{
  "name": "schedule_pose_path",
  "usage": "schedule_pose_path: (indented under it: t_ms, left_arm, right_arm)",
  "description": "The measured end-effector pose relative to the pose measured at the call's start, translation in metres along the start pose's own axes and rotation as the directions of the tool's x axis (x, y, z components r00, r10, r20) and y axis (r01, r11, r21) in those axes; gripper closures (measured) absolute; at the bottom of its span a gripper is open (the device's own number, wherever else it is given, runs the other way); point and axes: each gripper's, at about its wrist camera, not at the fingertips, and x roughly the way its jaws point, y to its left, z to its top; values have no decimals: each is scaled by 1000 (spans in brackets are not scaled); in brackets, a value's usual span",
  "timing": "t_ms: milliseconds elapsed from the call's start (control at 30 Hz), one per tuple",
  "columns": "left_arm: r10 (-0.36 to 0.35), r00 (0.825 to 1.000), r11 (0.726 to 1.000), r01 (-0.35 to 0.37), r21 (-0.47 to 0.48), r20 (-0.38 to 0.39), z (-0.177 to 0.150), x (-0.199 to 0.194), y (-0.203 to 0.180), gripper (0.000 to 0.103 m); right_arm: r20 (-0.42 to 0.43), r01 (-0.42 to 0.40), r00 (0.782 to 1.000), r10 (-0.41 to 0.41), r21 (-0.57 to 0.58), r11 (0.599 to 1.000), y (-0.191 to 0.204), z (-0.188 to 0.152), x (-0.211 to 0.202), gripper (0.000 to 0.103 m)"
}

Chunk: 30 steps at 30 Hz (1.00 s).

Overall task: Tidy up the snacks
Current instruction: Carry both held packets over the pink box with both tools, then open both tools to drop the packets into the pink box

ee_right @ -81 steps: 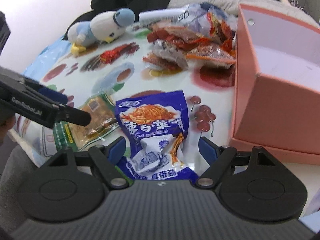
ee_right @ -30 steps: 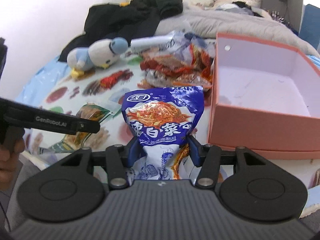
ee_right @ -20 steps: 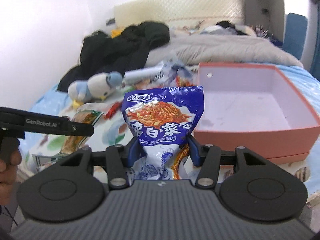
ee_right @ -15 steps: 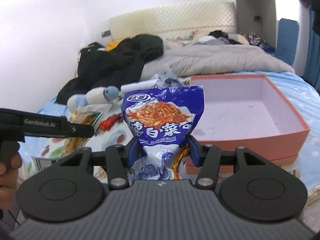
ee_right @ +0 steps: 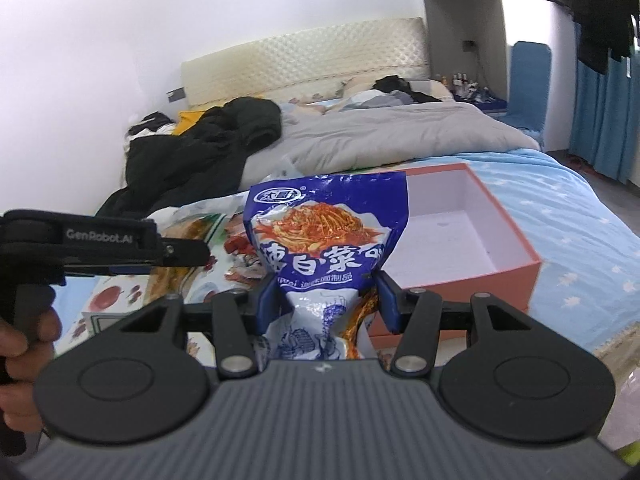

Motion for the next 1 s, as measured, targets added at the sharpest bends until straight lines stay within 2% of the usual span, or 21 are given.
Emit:
schedule_pose_path:
  t_ms: [333, 667, 1000]
  left_arm:
    - [-33, 998, 999, 35, 29, -59, 37, 65, -31, 40]
    - [-47, 991, 997, 54, 57, -127, 79, 170, -51, 39]
    - [-37, 981, 997, 50, 66, -189, 102, 258, -49, 39]
  right_arm:
    - [-24, 41, 999, -40, 55, 998, -45, 18, 29, 49]
    - [-70, 52, 996, -47, 80, 995, -94, 45, 100, 49]
    - [-122, 60, 991, -47, 109, 992, -130, 55, 171, 49]
